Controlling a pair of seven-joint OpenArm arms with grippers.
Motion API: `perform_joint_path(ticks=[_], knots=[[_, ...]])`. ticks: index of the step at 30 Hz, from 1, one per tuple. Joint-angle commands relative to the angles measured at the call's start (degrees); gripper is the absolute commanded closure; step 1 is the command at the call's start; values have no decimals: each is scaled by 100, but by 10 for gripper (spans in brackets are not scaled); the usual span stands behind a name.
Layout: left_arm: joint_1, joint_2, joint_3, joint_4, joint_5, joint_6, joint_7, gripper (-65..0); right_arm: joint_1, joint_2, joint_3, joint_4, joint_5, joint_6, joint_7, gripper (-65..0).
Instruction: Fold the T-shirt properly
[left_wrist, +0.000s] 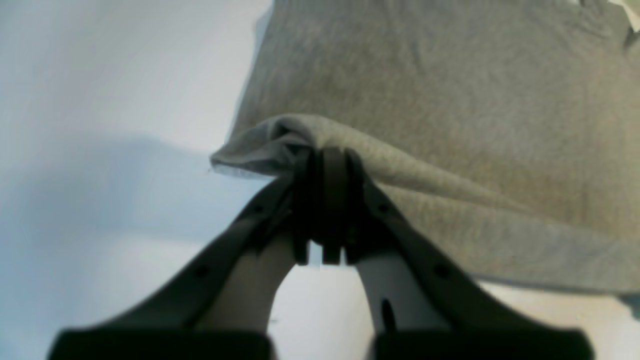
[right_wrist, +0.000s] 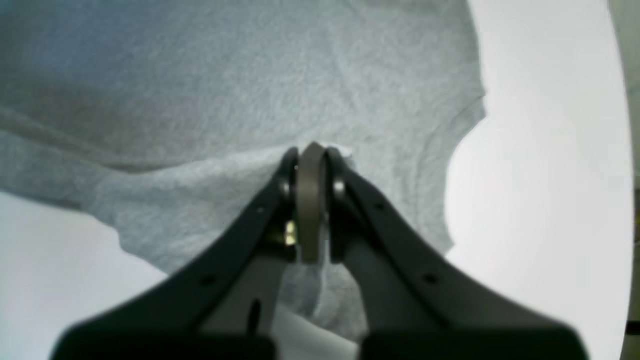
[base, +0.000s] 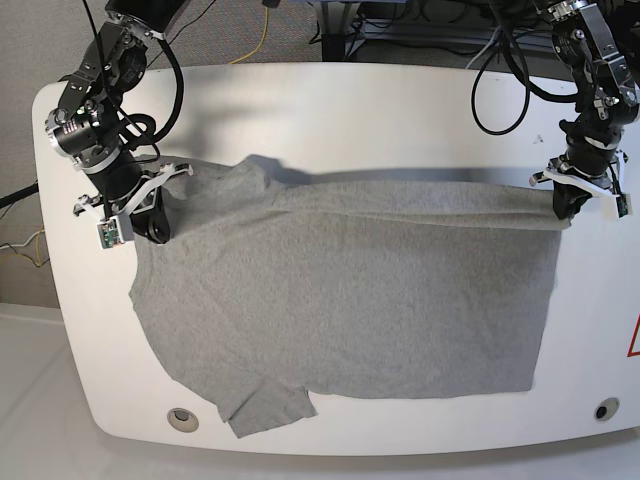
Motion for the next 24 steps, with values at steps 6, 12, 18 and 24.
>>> perform_joint_path(ticks=[6, 12, 18, 24], knots=[[-215, -168, 8, 122, -51, 180, -131, -12, 187, 55, 14, 17, 69, -7, 109, 0], [-267, -168, 17, 122, -43, 180, -131, -12, 196, 29, 5, 17, 69, -7, 109, 0], [-364, -168, 26, 113, -43, 180, -131, -12, 223, 46, -171, -1, 69, -7, 109, 0], [-391, -168, 122, 104, -43, 180, -131, -12, 275, 55, -461, -106, 60, -7, 109, 0]])
